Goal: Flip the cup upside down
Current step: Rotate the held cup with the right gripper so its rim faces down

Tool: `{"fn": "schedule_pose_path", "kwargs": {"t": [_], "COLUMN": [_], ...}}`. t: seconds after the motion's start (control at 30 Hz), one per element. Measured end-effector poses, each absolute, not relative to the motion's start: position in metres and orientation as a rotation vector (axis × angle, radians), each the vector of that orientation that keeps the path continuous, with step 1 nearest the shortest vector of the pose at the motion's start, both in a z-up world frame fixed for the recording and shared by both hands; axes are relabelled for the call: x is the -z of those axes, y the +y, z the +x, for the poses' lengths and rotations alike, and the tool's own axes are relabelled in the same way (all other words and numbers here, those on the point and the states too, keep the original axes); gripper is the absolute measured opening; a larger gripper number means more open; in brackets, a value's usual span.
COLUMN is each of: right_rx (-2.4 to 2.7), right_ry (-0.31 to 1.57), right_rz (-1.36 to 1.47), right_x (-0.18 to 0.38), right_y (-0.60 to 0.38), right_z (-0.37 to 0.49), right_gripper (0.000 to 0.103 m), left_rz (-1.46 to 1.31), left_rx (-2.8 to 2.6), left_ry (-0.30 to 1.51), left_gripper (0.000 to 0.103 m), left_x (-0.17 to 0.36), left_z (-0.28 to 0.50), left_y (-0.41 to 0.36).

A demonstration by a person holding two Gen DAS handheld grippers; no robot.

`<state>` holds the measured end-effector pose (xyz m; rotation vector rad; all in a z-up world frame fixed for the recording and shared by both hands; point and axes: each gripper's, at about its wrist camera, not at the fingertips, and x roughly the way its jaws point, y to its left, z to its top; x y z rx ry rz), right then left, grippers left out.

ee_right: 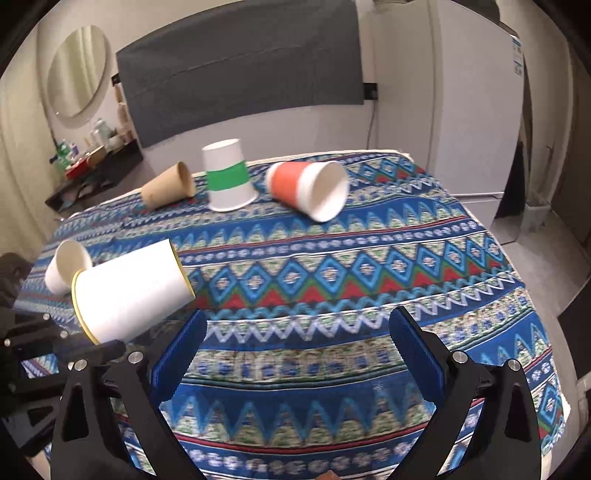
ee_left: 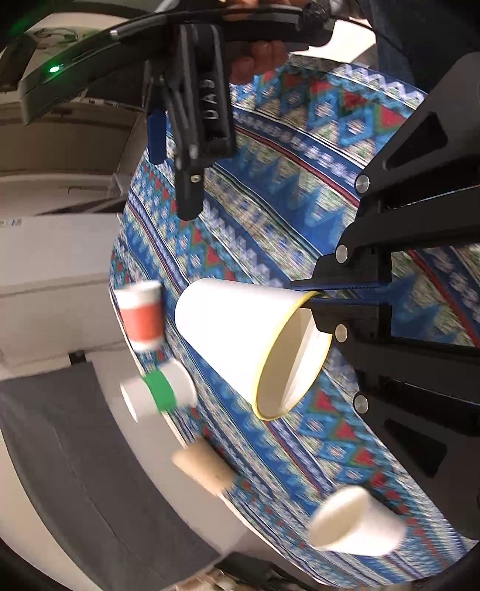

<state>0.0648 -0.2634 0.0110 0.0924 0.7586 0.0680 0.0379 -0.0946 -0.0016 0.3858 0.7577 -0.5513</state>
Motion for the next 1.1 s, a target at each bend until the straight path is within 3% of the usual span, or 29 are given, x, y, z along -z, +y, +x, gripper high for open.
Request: {"fn": "schedule_pose_path", "kwargs": {"t": [0.57, 0.83, 1.1], "right_rx": [-0.175, -0.22, -0.306], "right_ry": [0.889, 0.956, 1.074], "right_rz": [0.114, 0.172, 0.344], "right_x": [-0.013, -0.009, 0.006], "right_y": [-0.156, -0.127, -0.108], "right_z": [0.082, 0.095, 0.103], "right_gripper": [0.095, 0.095, 0.095], "left_rz": [0.27, 0.252, 0.267], "left_rx": [0.404, 0.439, 0.387], "left_ry": [0.761, 0.76, 0.714], "left_gripper": [0.005, 0.046, 0.054], "left_x": [0.011, 0.01, 0.013], "left_z": [0.01, -0.008, -0.012], "left_y": [-0.008, 0.018, 0.045]}}
